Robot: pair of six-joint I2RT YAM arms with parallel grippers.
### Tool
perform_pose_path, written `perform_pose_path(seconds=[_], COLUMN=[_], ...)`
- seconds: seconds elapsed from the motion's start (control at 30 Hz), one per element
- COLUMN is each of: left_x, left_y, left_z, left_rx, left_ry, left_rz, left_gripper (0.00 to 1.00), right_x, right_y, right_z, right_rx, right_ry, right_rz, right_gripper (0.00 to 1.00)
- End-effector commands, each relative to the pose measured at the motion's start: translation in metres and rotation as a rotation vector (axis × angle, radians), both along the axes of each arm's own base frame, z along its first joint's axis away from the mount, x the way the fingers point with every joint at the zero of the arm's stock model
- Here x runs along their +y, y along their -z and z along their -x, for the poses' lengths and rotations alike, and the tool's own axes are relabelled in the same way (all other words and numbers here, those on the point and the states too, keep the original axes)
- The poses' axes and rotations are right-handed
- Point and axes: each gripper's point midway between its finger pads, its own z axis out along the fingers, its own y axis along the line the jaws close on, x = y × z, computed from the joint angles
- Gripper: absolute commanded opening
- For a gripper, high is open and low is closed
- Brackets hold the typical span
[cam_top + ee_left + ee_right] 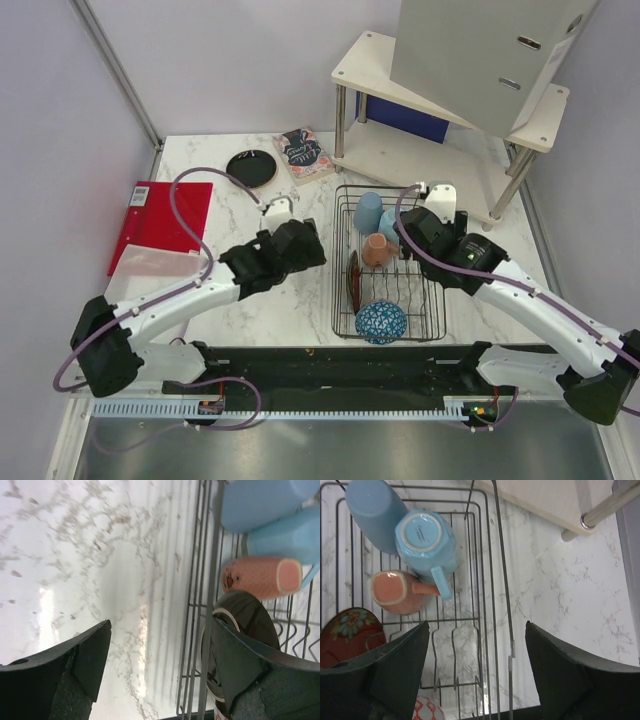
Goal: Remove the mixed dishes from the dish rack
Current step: Pick up the cup from the dish rack.
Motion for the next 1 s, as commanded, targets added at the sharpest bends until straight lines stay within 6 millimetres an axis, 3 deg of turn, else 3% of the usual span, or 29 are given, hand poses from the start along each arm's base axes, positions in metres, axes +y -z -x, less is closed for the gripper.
perform_pose_path(seconds=[0.0, 0.1, 0.2, 0.3, 0.37, 0.67, 0.97], left_x=[0.042, 0.050, 0.053, 0.058, 0.061, 0.059, 0.054], left_y=[-0.018, -0.024, -0.013, -0.006, -0.006, -0.002, 0.007], left_z=[-0.016, -0.010, -0.002, 0.005, 0.008, 0.012, 0.013], left_rx=[-0.060, -0.086, -0.068, -0.063, -0.069, -0.086, -0.062], left_ry=[-0.081, -0.071, -0.067, -0.065, -0.061, -0.040, -0.019], left_rz=[0.023, 0.064, 0.079, 0.087, 0.092, 0.124, 0.121], left_gripper=[0.87, 0.86, 0.86, 0.86, 0.86, 0.86, 0.86], right_x=[0.021, 0.040, 0.055, 0.061, 0.059, 0.059, 0.058], right_y=[-0.031, -0.022, -0.001, 0.021, 0.023, 0.035, 0.070], right_z=[-0.033, -0.053, -0.071, -0.086, -0.097, -0.114, -0.121], right_rx=[-0.116, -0.102, -0.053, -0.002, -0.011, -0.032, 0.032], right_ry=[-0.032, -0.059, -0.093, -0.111, -0.101, -0.101, -0.082], right_rz=[0.010, 0.041, 0.012, -0.043, -0.094, -0.174, -0.160], right_gripper=[0.85, 0.85, 0.86, 0.87, 0.89, 0.95, 0.95])
